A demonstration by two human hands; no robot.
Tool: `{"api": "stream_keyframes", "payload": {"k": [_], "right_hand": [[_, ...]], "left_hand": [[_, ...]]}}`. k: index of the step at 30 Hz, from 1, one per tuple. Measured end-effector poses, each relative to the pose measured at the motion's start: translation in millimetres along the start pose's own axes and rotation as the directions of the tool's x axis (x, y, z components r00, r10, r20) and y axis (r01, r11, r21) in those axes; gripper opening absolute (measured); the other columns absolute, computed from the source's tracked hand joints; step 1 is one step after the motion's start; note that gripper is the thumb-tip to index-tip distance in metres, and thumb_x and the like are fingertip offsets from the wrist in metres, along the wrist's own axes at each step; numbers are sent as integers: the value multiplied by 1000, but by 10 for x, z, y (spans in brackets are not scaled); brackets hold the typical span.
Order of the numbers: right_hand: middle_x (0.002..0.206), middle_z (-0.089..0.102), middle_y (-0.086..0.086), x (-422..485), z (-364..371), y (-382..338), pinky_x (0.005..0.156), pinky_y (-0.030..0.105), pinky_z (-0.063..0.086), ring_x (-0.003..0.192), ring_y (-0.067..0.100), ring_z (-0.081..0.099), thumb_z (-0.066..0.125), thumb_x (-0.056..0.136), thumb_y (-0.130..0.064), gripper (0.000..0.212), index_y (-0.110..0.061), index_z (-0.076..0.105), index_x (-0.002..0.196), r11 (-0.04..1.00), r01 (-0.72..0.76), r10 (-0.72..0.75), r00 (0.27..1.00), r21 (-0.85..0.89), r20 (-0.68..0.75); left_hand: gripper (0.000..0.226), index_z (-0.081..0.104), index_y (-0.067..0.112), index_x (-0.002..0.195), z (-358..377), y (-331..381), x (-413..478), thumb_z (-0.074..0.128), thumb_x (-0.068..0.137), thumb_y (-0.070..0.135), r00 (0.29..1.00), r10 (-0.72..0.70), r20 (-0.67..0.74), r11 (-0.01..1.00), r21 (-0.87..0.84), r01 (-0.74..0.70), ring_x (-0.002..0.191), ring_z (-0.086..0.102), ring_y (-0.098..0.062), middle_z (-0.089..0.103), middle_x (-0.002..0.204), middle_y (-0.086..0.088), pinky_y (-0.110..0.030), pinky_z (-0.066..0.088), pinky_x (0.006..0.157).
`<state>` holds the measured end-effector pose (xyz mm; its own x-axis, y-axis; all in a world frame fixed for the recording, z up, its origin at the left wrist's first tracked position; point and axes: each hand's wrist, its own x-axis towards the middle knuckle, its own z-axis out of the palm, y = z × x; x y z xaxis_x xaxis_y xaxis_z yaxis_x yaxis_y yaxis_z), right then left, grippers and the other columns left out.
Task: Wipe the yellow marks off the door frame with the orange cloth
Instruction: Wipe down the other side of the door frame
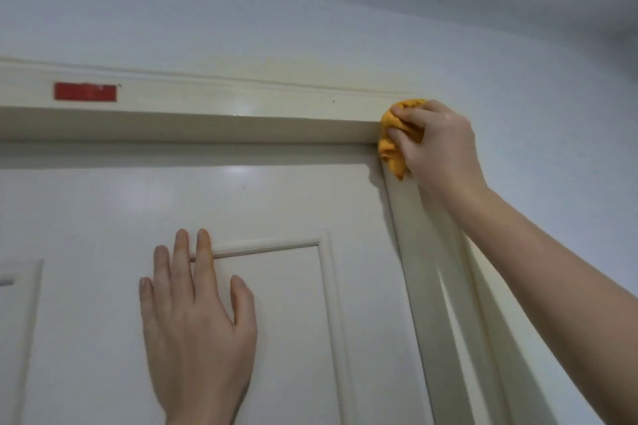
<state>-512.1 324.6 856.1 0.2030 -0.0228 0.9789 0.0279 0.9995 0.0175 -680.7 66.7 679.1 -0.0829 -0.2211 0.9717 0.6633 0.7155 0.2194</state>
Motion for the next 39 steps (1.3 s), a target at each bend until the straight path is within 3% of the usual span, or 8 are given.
{"api": "stream_keyframes", "payload": {"k": [5, 9, 15, 22, 31, 34, 37, 39], "right_hand": [[97, 68, 2, -181, -73, 17, 79, 35, 51, 91, 21, 65, 69, 94, -33, 21, -21, 81, 105, 997, -69, 70, 998, -31, 7], [95, 67, -1, -556, -154, 12, 74, 28, 45, 87, 18, 62, 68, 96, -33, 23, -22, 81, 112, 994, -84, 85, 996, -67, 13], [112, 74, -2, -1412, -294, -3, 87, 35, 57, 100, 19, 69, 73, 95, -31, 29, -22, 79, 122, 993, -116, 116, 993, -35, -6], [115, 75, -2, -2552, -545, -96, 91, 16, 50, 101, 16, 70, 82, 92, -19, 32, -17, 78, 123, 983, -175, 175, 985, -55, -4], [119, 72, 5, -4261, -911, -262, 102, 26, 53, 107, 21, 72, 82, 85, -6, 31, -4, 78, 115, 966, -254, 255, 967, -51, 4], [118, 73, 8, -4695, -1018, -322, 102, 27, 55, 107, 22, 72, 84, 83, -5, 30, -3, 79, 112, 946, -319, 320, 947, -56, 17], [120, 74, 2, -4913, -1211, -402, 101, 27, 56, 112, 15, 71, 81, 88, -13, 28, -10, 80, 116, 923, -378, 384, 914, -75, 128], [117, 77, -7, -4871, -1410, -461, 98, 26, 57, 111, 11, 73, 83, 88, -12, 31, -21, 81, 118, 819, -571, 568, 793, -57, 222]], "left_hand": [[72, 32, 11, 169, 136, 291, -232, 44, 102, 34, 999, 23, 30, 999, -35, -22, 167, 18, -34, 27, 178, -12, -52, 9, 137], [73, 24, 13, 172, 206, 398, -414, 43, 105, 33, 997, 31, 68, 998, -62, -27, 169, 11, -29, 18, 181, -8, -50, 6, 137], [72, 18, 16, 173, 267, 518, -691, 39, 107, 36, 989, 74, 131, 997, -36, -70, 169, 8, -26, 15, 182, -5, -50, 3, 137], [71, 14, 19, 174, 290, 528, -996, 36, 110, 39, 974, 112, 199, 994, -19, -110, 170, 1, -24, 8, 183, -3, -49, -1, 137], [64, 24, 17, 173, 285, 541, -1376, 40, 113, 34, 971, 138, 197, 988, -100, -120, 169, 8, -23, 17, 181, -3, -45, 0, 137], [64, 23, 15, 172, 281, 553, -1372, 39, 113, 34, 971, 129, 200, 985, -142, -102, 169, 9, -24, 18, 181, -4, -43, -1, 137], [63, 31, 10, 169, 263, 544, -1365, 46, 111, 31, 977, 128, 171, 974, -205, -92, 168, 17, -28, 27, 178, -7, -42, 1, 137], [59, 42, 6, 164, 226, 546, -1397, 53, 109, 24, 985, 96, 147, 947, -319, -45, 165, 26, -31, 37, 174, -10, -39, 3, 137]]}}
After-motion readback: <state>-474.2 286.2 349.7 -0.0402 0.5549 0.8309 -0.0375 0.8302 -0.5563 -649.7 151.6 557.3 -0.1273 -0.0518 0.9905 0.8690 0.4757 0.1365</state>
